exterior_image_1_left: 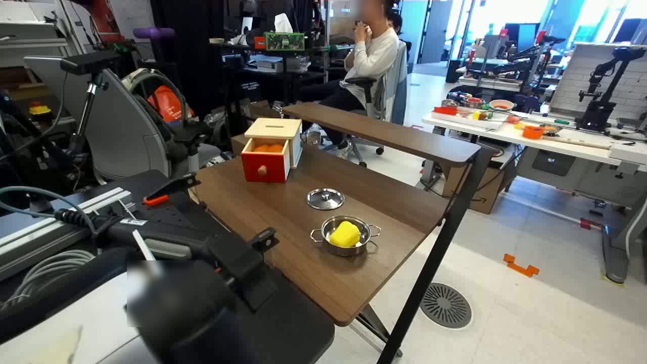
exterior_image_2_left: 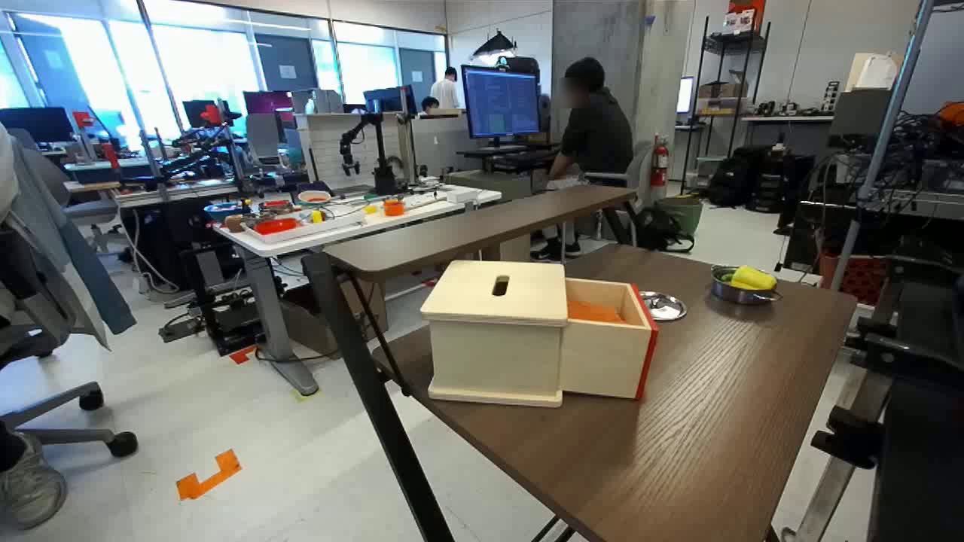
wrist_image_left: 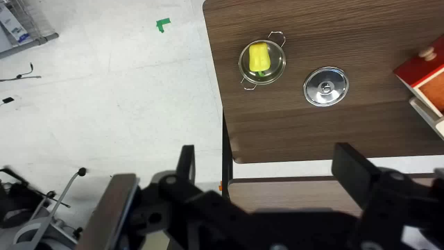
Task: Remove the yellow object from the pot.
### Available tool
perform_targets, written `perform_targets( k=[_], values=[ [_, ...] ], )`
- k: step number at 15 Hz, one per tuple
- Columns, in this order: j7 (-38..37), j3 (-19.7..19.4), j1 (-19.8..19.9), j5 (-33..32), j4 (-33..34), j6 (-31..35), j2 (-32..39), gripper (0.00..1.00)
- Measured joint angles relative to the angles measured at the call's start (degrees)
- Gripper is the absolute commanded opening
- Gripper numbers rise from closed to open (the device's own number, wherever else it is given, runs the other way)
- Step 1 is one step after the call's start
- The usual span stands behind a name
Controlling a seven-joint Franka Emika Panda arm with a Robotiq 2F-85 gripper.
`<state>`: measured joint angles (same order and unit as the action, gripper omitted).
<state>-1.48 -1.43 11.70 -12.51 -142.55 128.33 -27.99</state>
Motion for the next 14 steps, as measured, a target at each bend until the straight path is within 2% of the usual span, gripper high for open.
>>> perform_targets(
  k=[6,14],
  values=[
    [-0.9,-0.4,0.1,0.0,-0.5,1.8,1.2,1.0],
    [-1.6,-3.3,0.4,0.0,-0.4,10.2,14.2,1.0]
  ],
)
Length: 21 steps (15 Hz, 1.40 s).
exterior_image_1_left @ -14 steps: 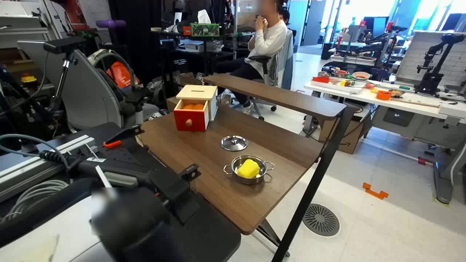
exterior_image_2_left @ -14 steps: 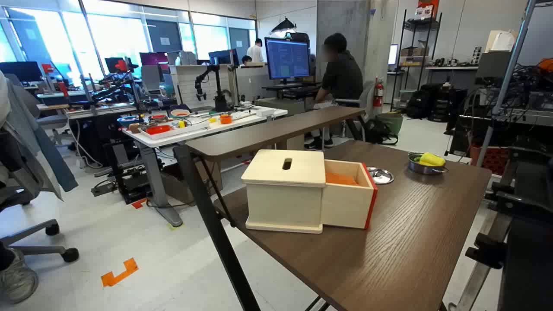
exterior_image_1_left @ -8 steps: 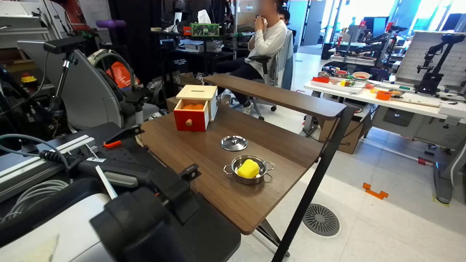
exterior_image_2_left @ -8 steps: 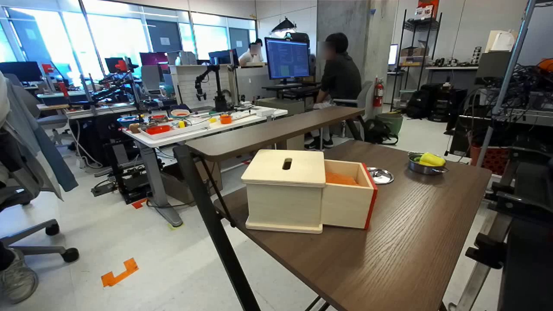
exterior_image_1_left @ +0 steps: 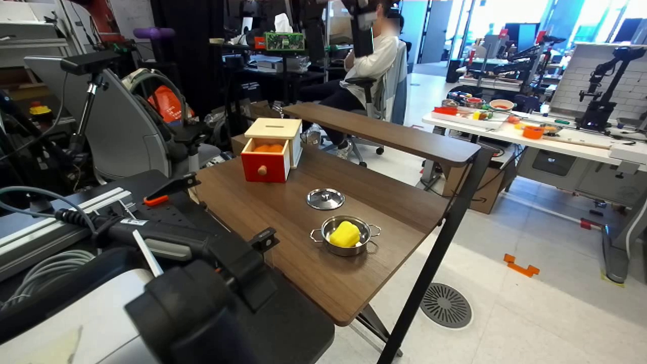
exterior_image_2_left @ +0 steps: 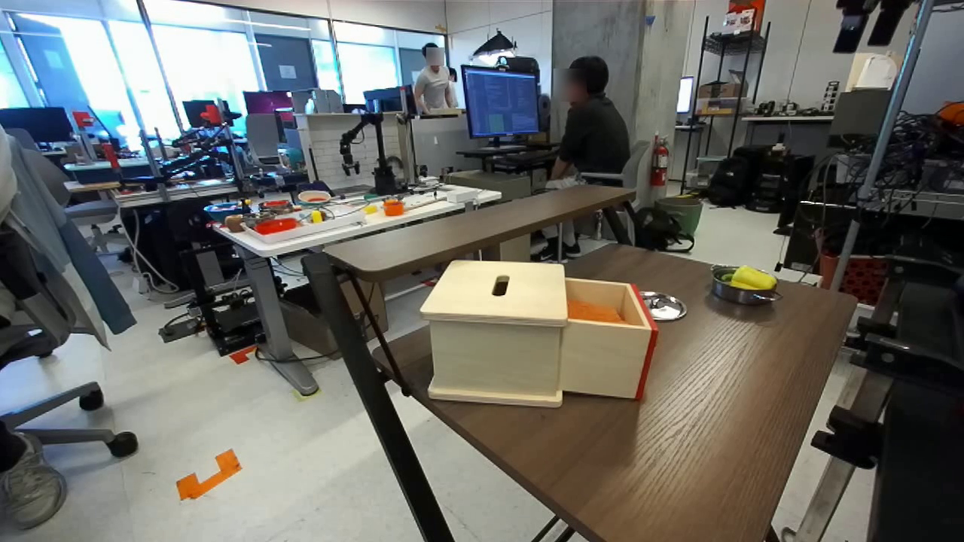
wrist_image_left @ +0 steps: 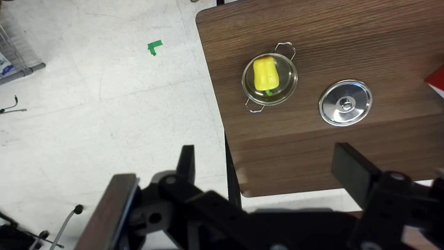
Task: Remove the yellow object from the pot.
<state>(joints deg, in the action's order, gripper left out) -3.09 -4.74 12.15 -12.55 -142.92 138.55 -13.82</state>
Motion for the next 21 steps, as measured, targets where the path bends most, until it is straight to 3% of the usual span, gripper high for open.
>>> perform_targets(
  k=[10,21],
  values=[
    [-4.5,-1.6,-0.7,-2.3,2.5,10.9,21.4,1.0],
    [-9.4,-6.4,-7.1,-2.7,10.9,16.8,39.8,1.0]
  ],
)
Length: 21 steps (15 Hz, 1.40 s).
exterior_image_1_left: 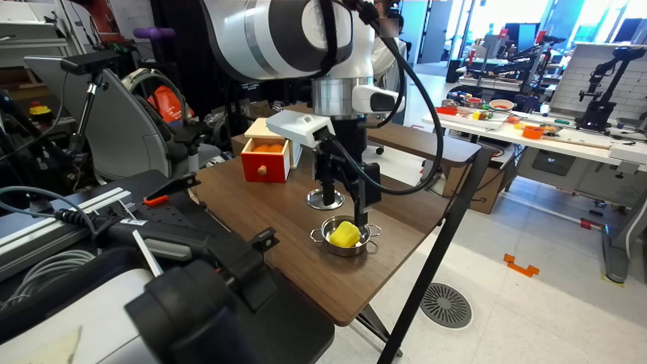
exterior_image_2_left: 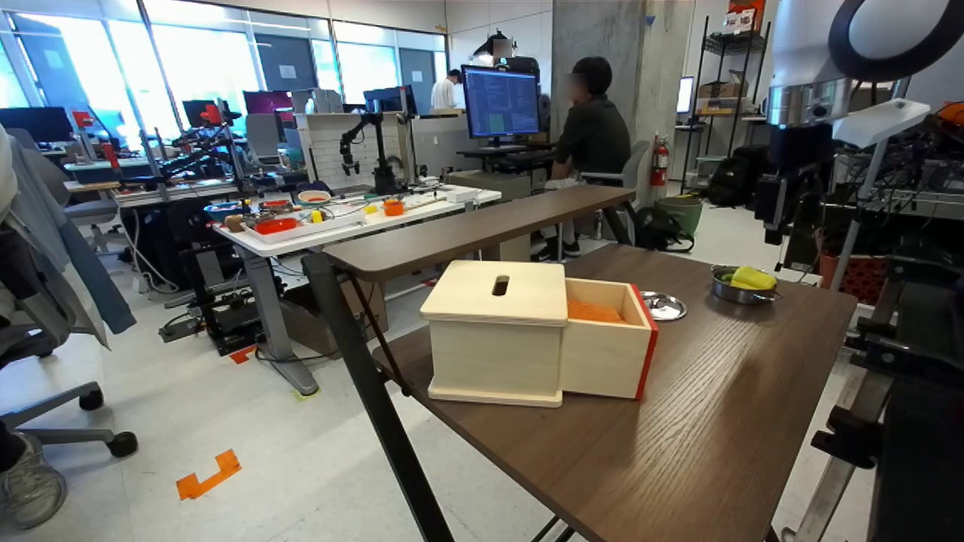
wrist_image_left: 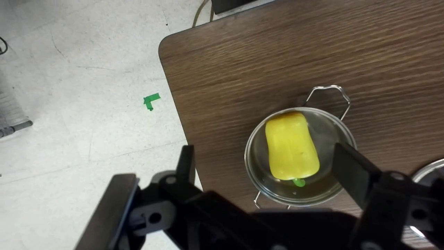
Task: Remove the yellow object from the pot.
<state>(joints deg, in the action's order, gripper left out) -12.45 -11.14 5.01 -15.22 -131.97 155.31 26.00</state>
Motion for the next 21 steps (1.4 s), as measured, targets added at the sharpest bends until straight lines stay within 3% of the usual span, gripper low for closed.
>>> perform_targets(
  k=[14,15,16,21],
  values=[
    [-1.5,-1.0,-3.2,1.9,8.0,0.0,11.4,1.0],
    [-1.5,-1.0,-3.4,2.1,8.5,0.0,12.0,0.75],
    [-1.5,-0.9,-3.5,2.4,8.9,0.0,12.5,0.74],
    [-1.5,-1.0,-3.9,3.8,10.6,0.1,14.3,0.36]
  ],
)
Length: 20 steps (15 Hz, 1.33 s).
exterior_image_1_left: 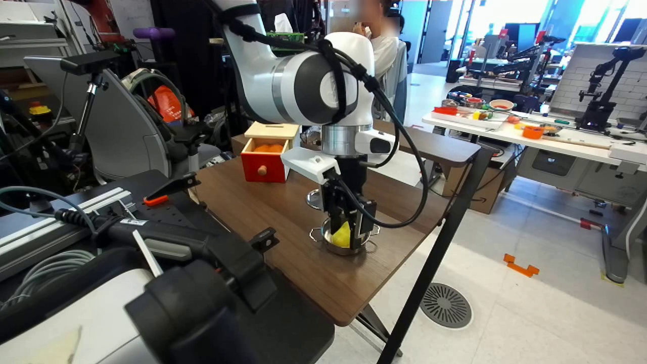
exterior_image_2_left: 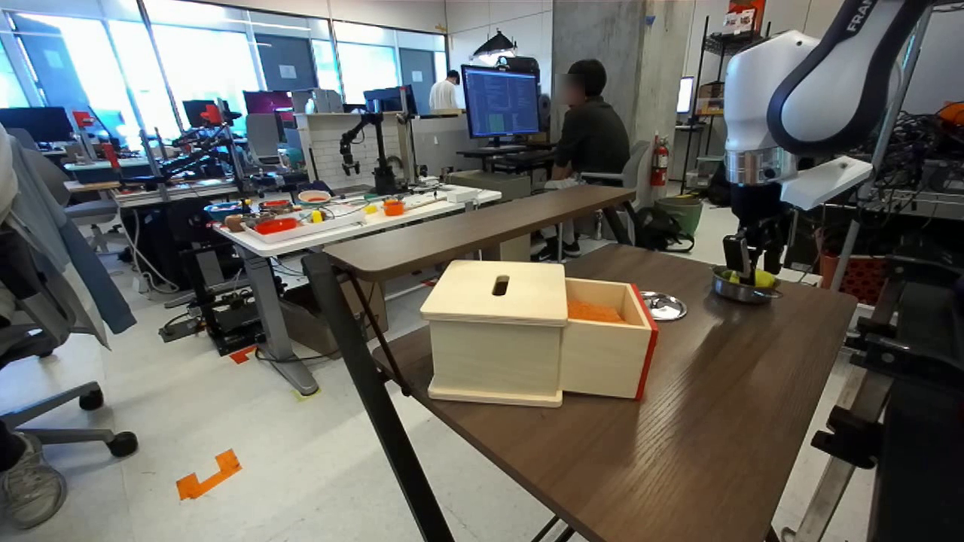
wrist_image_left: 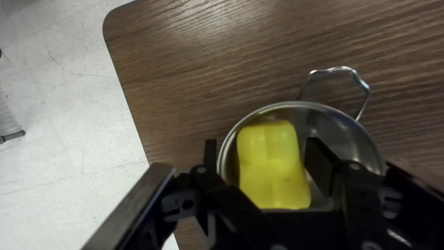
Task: Remove the yellow object from the pot.
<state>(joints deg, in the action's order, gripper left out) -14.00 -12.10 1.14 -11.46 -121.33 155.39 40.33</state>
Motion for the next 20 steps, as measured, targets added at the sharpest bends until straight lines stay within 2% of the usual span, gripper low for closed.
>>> perform_targets(
  k=[3,13,20],
  values=[
    [0.1,0.0,0.0,0.7,0.7,0.0,0.3,0.16],
    [0.5,0.0,0.1,2.5,1.0,0.0,-0.4,0.16],
    [2.2,0.1,0.4,3.9,0.2,-0.7,-7.7,0.16]
  ],
)
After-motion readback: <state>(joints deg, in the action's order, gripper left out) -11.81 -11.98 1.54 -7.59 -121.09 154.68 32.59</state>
